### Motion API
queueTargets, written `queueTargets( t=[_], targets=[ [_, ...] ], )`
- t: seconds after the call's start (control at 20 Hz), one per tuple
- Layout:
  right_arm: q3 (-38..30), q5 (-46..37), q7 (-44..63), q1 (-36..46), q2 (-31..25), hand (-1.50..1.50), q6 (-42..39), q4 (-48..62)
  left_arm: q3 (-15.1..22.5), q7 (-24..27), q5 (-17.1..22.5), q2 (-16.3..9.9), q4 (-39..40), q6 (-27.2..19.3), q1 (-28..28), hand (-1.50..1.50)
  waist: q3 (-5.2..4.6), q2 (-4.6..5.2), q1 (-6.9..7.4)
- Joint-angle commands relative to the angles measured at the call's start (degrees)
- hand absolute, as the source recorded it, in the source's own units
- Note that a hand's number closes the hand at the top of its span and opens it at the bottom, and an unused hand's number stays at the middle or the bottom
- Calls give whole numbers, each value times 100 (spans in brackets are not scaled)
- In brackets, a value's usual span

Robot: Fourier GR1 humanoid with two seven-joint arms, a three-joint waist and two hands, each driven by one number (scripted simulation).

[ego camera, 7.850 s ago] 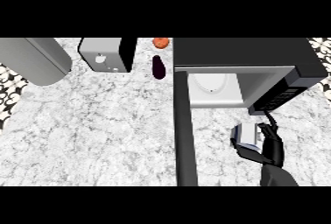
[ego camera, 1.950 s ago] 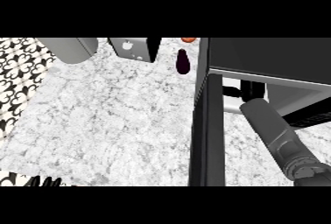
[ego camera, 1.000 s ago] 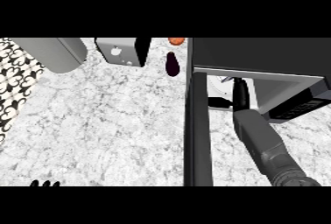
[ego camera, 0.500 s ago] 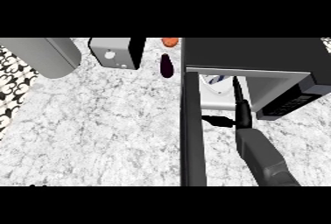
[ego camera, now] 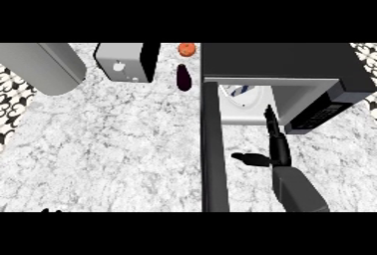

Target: Pick up the milk, place it into the microwave and close the microwave

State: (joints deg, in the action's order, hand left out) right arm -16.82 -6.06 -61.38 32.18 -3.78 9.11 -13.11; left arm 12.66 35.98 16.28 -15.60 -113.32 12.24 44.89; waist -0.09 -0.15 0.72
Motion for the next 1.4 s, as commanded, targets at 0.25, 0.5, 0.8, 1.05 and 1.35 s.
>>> queueTargets(
  t=[0.25, 0.5, 0.8, 1.05, 1.35],
  targets=[
    [297, 111, -222, -1335, -304, -150, -1026, -1031, 286, 20, -513, 159, 518, -27, -347, -150, 1, -23, -158],
    [311, 310, -185, -2080, -667, -150, -1391, -1740, 782, -336, -719, 222, 331, -11, -414, -150, 5, -13, -150],
    [331, 615, 176, -3027, -864, 150, -1619, -3035, 1007, -976, -1139, 139, 730, 80, -1318, -150, -3, -13, -250],
    [80, 961, 113, -3552, -1101, -150, -1962, -3041, 1596, -1072, -2197, 628, 1304, -348, -2080, 150, 7, 6, -187],
    [-308, 1516, 41, -3898, -1627, -150, -2649, -3072, 1650, -1059, -2205, 810, 1948, -271, -2460, 150, 10, 13, -109]
  ],
)
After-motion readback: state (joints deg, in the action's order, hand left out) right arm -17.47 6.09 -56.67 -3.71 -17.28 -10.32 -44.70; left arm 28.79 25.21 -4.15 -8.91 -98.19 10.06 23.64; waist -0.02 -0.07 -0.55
